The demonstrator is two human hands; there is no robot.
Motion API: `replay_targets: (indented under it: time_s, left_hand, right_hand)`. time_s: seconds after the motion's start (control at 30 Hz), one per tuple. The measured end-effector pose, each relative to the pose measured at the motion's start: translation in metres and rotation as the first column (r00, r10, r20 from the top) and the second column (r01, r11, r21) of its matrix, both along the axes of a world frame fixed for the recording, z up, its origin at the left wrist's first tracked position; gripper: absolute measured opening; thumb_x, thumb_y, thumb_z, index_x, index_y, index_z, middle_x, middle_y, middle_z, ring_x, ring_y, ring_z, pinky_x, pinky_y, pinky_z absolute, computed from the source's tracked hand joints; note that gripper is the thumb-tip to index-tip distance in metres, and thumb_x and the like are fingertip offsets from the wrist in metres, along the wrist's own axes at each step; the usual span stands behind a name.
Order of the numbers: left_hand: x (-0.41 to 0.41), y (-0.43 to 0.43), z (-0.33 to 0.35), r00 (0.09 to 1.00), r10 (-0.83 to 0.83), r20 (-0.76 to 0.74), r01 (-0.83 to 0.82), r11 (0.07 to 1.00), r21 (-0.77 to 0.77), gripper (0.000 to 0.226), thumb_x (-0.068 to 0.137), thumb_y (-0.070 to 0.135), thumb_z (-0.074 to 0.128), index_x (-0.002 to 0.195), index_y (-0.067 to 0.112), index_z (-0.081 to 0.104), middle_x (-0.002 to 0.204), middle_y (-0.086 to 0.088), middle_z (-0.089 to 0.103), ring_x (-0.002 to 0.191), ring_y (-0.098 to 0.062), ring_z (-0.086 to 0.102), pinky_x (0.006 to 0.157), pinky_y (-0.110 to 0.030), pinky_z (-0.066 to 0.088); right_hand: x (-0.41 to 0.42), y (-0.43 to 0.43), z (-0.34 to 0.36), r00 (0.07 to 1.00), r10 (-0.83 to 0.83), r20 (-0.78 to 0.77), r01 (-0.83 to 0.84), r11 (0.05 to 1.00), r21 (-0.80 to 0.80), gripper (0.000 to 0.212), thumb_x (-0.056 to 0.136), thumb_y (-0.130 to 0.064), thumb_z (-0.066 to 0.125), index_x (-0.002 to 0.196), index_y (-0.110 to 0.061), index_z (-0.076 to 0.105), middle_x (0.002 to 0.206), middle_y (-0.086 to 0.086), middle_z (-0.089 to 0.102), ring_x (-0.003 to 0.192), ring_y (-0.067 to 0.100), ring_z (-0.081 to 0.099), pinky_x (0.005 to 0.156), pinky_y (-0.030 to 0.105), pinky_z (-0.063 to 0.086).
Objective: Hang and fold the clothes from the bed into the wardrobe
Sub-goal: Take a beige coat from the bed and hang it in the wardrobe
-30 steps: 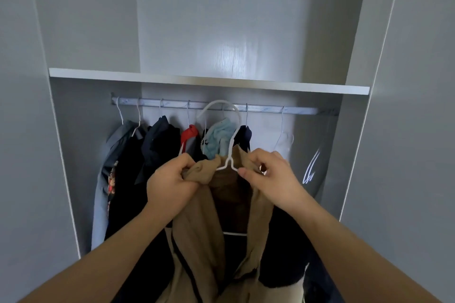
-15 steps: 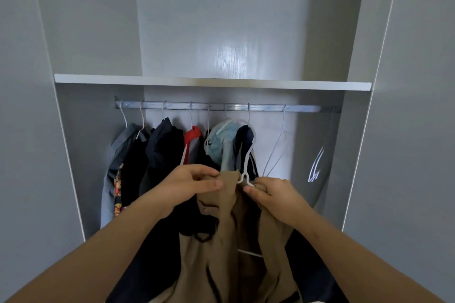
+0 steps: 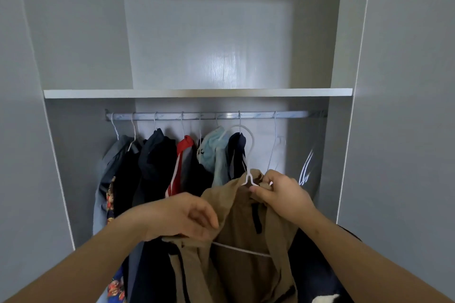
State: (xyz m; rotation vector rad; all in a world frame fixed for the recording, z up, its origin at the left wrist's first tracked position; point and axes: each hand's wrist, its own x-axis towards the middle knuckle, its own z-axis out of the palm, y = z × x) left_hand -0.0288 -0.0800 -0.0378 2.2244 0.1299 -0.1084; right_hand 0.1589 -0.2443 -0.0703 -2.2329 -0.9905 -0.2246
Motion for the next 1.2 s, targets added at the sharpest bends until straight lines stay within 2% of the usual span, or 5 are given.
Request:
replay_targets:
  time_s: [0.17,0.3,0.47,0.63,1.2]
  left_hand:
    - [0.027,0.010,0.013,0.702,0.165,0.692,-0.480,0.828,0.289,0.029,0.082,0.033,0.067,0.109,0.027,0.059,0.108,0.019,0.055,0.102,0.004,0.050,0.094,-0.024,0.040]
    - [0.056,-0.001,0.006,0.886,0.019,0.463,-0.350,0.683,0.642,0.027,0.086,0.053,0.051,0.097,0.028,0.051,0.088,0.014,0.053,0.092,-0.012,0.057,0.072,-0.028,0.043]
    - [0.070,-0.003,0.010,0.590,0.075,0.804,-0.635,0.658,0.405,0.020,0.085,0.043,0.061,0.079,0.023,0.057,0.070,0.009,0.055,0.068,-0.010,0.051,0.052,-0.024,0.030]
    - [0.075,-0.015,0.011,0.418,0.366,0.831,-0.724,0.687,0.061,0.028,0.070,0.047,0.073,0.063,0.035,0.049,0.064,0.016,0.056,0.064,0.000,0.050,0.053,-0.018,0.032]
    - [0.115,-0.071,-0.035,0.760,0.303,0.575,-0.421,0.903,0.081,0.035,0.057,0.038,0.084,0.056,0.027,0.052,0.054,0.011,0.051,0.053,0.000,0.048,0.051,-0.015,0.035]
  right_hand:
    - [0.001,-0.006,0.015,0.994,0.052,-0.095,-0.032,0.978,0.207,0.033,0.066,-0.059,0.065,0.058,-0.032,0.048,0.058,-0.015,0.061,0.061,0.006,0.058,0.061,0.027,0.045]
    - [-0.005,-0.006,0.026,0.994,0.089,-0.056,-0.069,0.955,0.288,0.038,0.063,-0.056,0.068,0.056,-0.026,0.047,0.052,-0.018,0.057,0.051,-0.001,0.050,0.056,0.024,0.039]
    - [-0.004,-0.025,0.045,0.983,0.183,0.018,-0.175,0.901,0.398,0.040,0.089,-0.044,0.050,0.063,-0.013,0.054,0.059,-0.006,0.053,0.059,0.006,0.047,0.062,0.027,0.037]
    - [0.005,-0.040,0.040,0.999,-0.042,0.019,0.042,0.999,0.022,0.064,0.091,-0.061,0.023,0.072,-0.015,0.063,0.077,0.004,0.066,0.077,0.021,0.060,0.072,0.033,0.045]
    - [0.017,-0.094,0.017,0.901,-0.002,-0.434,0.023,0.999,0.041,0.050,0.085,-0.058,0.050,0.064,-0.013,0.059,0.062,0.009,0.054,0.056,0.018,0.052,0.053,0.021,0.038]
